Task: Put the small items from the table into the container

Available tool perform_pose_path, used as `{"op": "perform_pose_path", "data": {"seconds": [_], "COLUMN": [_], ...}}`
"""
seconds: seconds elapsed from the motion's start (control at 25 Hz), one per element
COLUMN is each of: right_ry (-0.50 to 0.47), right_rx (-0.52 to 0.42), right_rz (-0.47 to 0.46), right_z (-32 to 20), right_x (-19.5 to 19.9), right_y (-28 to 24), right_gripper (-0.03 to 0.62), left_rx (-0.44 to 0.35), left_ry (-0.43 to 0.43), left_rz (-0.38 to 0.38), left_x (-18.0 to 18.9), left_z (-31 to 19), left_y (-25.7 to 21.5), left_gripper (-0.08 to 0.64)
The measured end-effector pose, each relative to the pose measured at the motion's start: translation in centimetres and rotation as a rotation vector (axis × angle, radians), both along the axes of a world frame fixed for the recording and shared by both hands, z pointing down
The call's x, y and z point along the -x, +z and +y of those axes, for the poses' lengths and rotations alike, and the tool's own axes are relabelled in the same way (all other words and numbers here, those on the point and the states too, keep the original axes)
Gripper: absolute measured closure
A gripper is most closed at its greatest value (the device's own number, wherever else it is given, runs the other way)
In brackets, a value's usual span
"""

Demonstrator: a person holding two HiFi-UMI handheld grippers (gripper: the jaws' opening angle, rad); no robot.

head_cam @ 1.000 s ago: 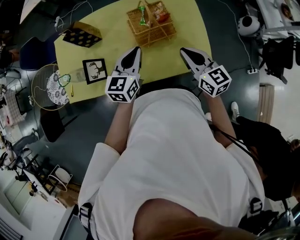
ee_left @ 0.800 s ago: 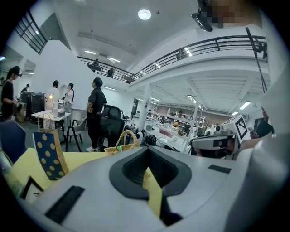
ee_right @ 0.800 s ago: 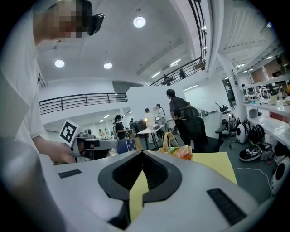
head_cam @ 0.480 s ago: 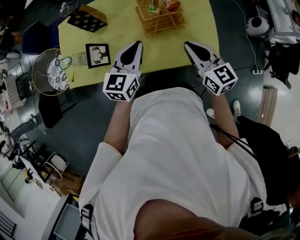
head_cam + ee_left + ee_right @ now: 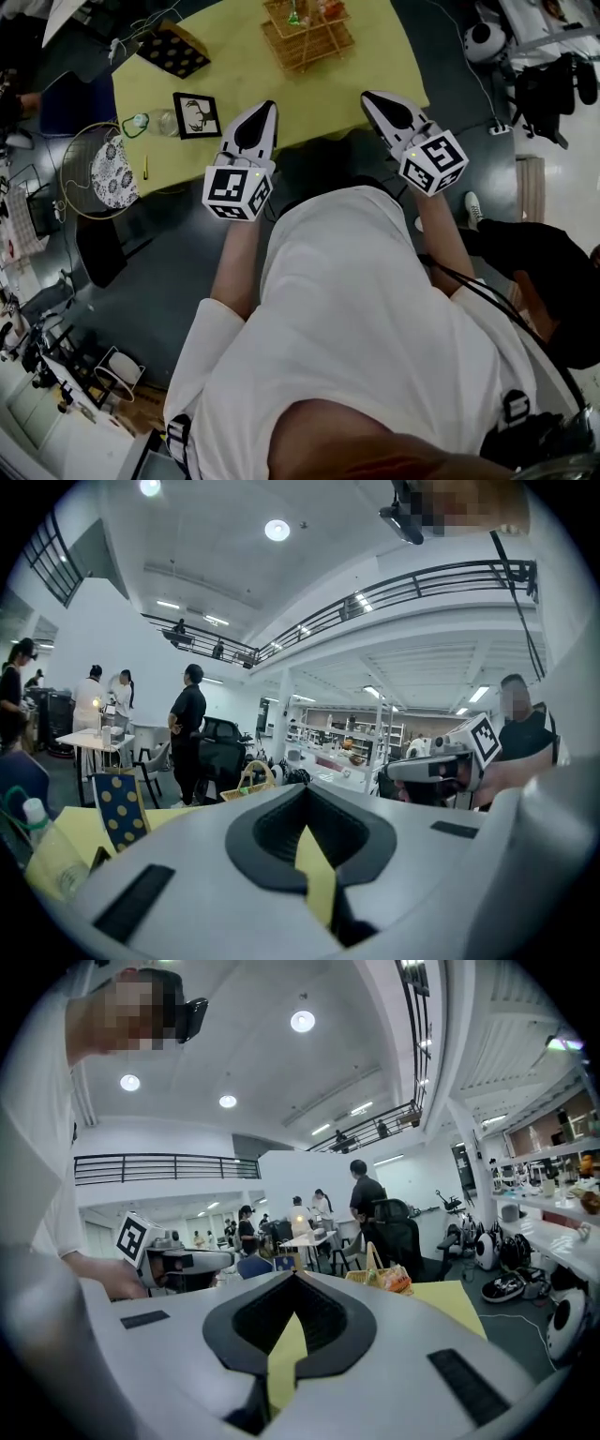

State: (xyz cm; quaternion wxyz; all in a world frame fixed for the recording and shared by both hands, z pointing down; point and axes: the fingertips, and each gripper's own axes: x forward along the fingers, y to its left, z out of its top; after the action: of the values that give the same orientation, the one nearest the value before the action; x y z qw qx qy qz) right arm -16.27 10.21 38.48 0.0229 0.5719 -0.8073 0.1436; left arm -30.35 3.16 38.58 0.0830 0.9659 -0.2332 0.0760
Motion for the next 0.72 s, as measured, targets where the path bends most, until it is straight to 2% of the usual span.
{"op": "perform_pose_path", "data": {"seconds": [0.28, 0.56, 0.72], "right_ry": [0.061, 0.091, 0.088], "right_rx": [0.016, -0.01, -0.032], "right_rz": [0.016, 0.014, 0.018], "right_z": [7.2, 12.4, 13.9], "right_x": [3.9, 5.8, 5.4], "right_y": [-0.6, -1.9, -3.1], "right_gripper": [0.577, 0.577, 0.577], "left_rx": [0.014, -0.018, -0.025], "left_ry": [0.028, 0.049, 0.045], "left_rz": [0.018, 0.046, 0.043], "left_x": [4.7, 6.0, 5.7], "left_z": [5.4, 9.7, 11.6], "left_y": [0.4, -1.3, -2.5], "left_gripper": [0.552, 0.552, 0.552]}}
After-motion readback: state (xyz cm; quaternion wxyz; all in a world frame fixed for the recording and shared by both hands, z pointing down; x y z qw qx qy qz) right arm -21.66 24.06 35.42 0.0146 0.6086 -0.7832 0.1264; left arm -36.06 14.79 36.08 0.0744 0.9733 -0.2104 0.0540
